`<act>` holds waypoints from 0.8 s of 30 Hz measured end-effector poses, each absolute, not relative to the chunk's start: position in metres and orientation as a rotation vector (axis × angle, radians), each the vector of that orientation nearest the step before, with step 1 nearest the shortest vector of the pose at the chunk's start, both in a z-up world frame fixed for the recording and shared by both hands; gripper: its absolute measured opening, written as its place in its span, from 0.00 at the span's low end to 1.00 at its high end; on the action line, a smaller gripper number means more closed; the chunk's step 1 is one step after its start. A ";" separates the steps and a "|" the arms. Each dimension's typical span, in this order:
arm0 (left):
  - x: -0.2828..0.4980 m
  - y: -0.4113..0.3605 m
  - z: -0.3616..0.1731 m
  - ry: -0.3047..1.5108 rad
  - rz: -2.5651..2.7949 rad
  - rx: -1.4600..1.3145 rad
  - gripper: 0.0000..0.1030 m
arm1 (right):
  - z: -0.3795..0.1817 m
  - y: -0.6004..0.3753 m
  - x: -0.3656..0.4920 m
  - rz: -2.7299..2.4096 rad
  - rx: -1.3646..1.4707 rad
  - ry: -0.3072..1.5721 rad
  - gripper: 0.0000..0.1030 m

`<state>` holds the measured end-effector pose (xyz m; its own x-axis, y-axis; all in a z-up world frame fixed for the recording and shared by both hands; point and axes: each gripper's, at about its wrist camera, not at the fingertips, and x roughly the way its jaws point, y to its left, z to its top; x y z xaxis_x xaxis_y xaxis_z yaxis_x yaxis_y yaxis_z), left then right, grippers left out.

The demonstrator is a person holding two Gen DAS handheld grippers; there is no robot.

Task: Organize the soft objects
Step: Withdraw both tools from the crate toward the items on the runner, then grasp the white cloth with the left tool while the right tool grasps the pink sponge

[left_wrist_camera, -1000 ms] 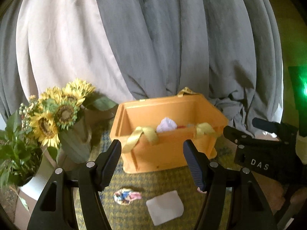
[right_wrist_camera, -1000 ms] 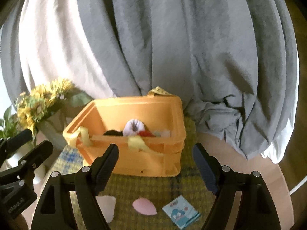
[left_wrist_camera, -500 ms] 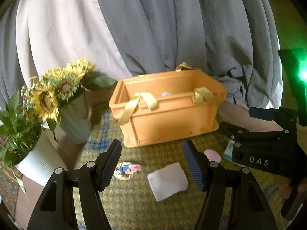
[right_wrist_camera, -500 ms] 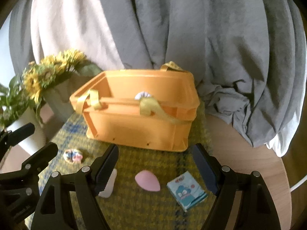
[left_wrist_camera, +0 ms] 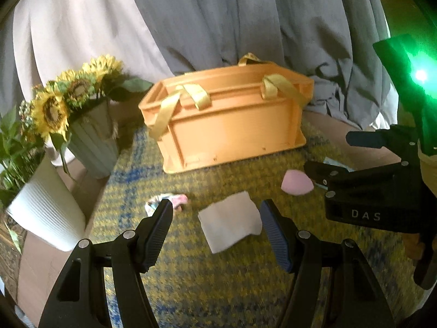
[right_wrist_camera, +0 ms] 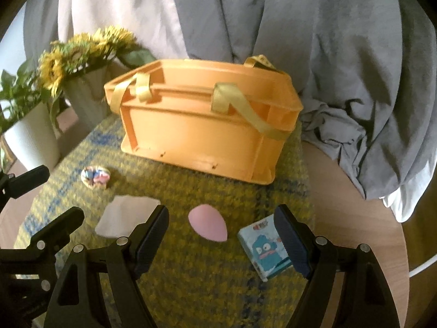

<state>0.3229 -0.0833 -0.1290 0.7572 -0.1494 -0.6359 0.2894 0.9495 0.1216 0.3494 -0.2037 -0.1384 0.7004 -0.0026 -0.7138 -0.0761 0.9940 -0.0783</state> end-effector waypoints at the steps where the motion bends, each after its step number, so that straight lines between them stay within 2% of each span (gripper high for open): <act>1: 0.324 -0.083 -0.133 0.685 -0.247 0.213 0.64 | -0.140 -0.203 0.350 0.045 -0.110 0.798 0.77; 24: 0.367 -0.090 -0.186 0.877 -0.301 0.109 0.62 | -0.184 -0.202 0.390 0.116 -0.151 0.919 0.77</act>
<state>0.3667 -0.0904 -0.1860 0.6006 -0.2152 -0.7701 0.3037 0.9523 -0.0292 0.3897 -0.2021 -0.1841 0.6017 0.0357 -0.7979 -0.1644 0.9832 -0.0800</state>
